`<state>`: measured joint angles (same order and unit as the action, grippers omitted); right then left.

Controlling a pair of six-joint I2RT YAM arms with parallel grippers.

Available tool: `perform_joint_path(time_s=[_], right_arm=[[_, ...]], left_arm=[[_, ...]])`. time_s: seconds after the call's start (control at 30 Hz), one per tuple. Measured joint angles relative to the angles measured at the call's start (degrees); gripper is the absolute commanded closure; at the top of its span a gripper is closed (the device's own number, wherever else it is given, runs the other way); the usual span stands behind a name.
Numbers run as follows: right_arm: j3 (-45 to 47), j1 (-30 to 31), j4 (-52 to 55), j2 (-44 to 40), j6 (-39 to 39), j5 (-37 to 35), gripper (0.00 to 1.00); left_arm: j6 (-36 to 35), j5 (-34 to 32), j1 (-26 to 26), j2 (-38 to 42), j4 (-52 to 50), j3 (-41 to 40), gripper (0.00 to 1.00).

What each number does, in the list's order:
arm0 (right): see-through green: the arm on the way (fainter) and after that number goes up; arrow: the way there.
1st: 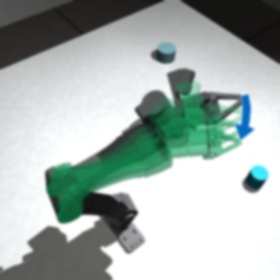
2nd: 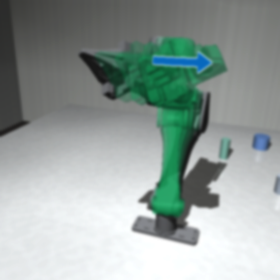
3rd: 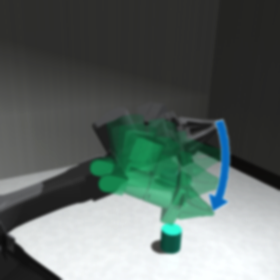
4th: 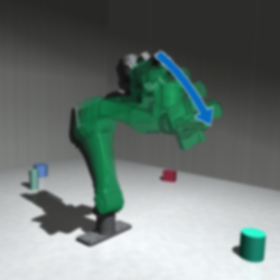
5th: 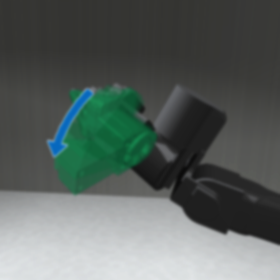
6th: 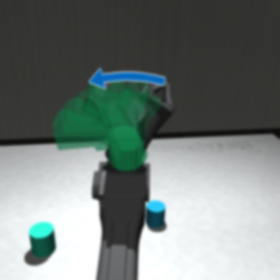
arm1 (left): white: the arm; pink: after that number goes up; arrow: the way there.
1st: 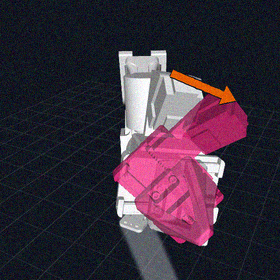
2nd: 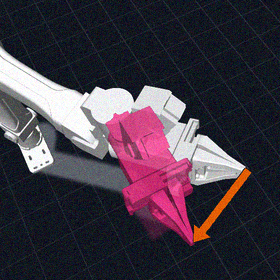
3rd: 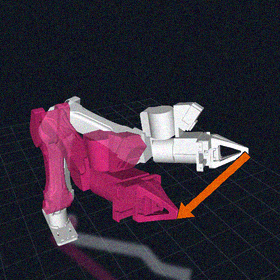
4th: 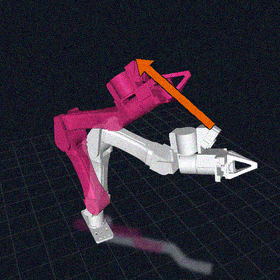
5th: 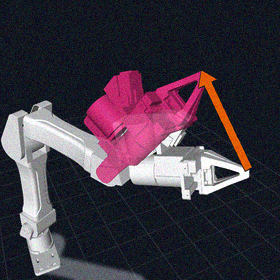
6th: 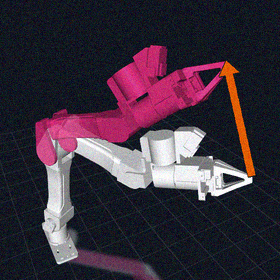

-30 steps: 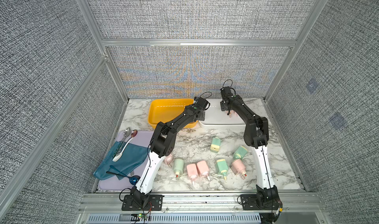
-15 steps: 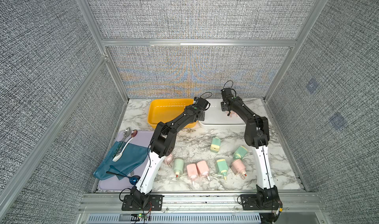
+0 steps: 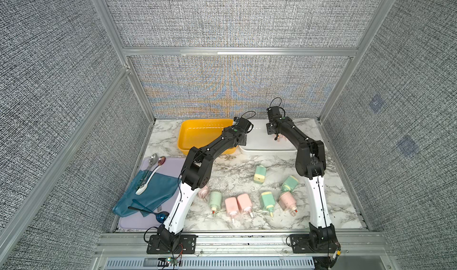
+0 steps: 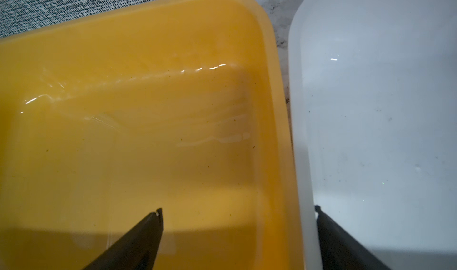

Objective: Place the pencil sharpeners by color into the storage box
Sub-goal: Place the pencil sharpener in the storage box.

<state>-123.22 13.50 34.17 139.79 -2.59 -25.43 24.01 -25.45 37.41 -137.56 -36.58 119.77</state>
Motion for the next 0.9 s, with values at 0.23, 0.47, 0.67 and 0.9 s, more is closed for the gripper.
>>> perform_joint_path(time_s=[0.23, 0.47, 0.67, 0.9], right_arm=[[0.7, 0.0, 0.13, -1.36, 0.09, 0.0, 0.28], [0.68, 0.04, 0.15, -2.01, 0.15, -0.07, 0.25], [1.66, 0.44, -0.39, -4.7, 1.14, -1.27, 0.01], [4.07, 0.85, -2.21, -4.04, 5.6, -5.31, 0.01]], left_arm=[[0.0, 0.07, 0.0, 0.0, -0.94, 0.28, 0.0], [-0.02, 0.15, 0.0, 0.0, -1.11, 0.33, 0.0], [-0.09, 0.17, 0.0, 0.0, -1.2, 0.44, 0.0], [-0.44, 0.17, -0.02, -0.59, -1.7, 1.22, 0.0]])
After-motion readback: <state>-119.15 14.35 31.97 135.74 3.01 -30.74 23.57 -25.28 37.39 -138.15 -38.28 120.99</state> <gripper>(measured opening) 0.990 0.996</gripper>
